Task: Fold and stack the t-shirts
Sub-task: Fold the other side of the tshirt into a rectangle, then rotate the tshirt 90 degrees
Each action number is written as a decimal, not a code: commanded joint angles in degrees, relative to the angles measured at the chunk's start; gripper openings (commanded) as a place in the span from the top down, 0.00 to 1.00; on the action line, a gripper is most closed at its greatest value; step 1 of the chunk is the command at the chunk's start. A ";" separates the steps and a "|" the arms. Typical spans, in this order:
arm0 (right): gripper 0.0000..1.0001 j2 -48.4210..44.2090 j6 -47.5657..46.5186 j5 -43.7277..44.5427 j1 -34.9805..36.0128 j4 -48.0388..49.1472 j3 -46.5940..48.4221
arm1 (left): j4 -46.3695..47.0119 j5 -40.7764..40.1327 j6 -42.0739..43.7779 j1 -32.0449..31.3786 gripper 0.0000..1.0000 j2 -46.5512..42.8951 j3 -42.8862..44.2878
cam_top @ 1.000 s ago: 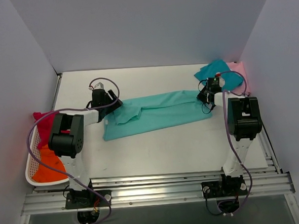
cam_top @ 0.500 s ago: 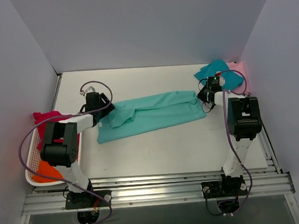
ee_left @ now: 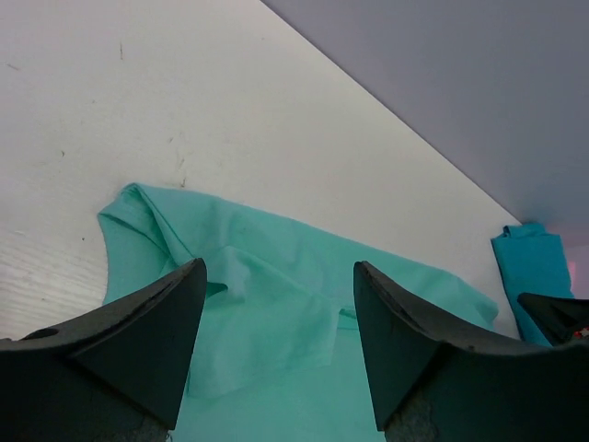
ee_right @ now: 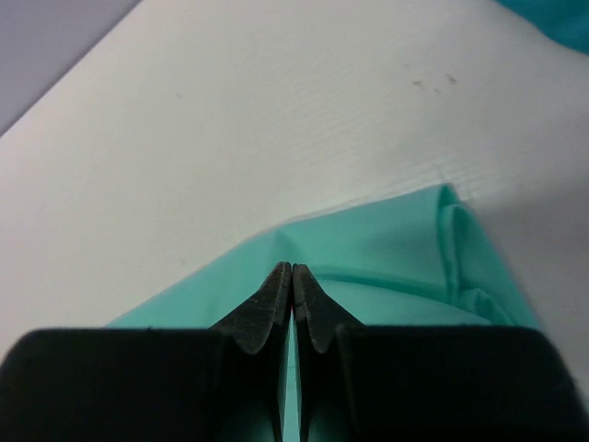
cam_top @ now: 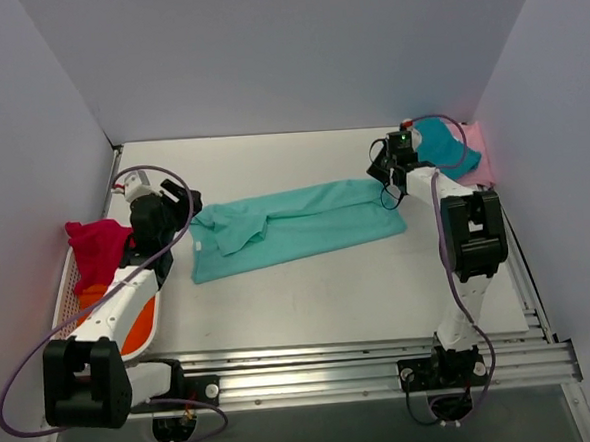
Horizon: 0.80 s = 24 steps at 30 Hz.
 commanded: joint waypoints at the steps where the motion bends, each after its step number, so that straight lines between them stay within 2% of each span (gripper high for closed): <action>1: 1.00 0.56 -0.76 0.51 1.56 -1.65 3.95 | -4.22 -2.68 -3.56 -0.37 0.26 -6.76 -1.91; 3: 1.00 2.67 -0.32 0.16 2.26 -1.64 5.71 | -7.30 -2.42 -6.62 -0.90 0.28 -7.47 -2.61; 7: 1.00 5.66 0.12 -0.54 3.05 -1.73 7.56 | -5.20 -1.89 -11.20 -2.75 0.35 -2.04 -5.25; 8: 1.00 6.36 0.21 -0.54 3.23 -1.73 7.56 | -3.89 -1.10 -11.82 -3.01 0.43 1.28 -5.69; 13: 1.00 7.33 -0.23 -0.37 3.32 -1.21 5.72 | 1.21 -0.22 -15.69 -5.38 0.69 8.87 -7.63; 18: 1.00 8.39 -0.58 0.51 3.14 -0.77 3.61 | -0.45 -1.18 -17.36 -8.02 0.89 14.32 -5.35; 22: 1.00 8.30 -0.41 0.51 2.26 0.81 -0.34 | -1.24 -2.41 -16.58 -8.46 0.91 18.97 -1.93; 24: 1.00 6.64 0.73 -0.01 2.26 3.62 -5.43 | -3.52 -5.03 -15.17 -8.29 0.91 22.14 0.36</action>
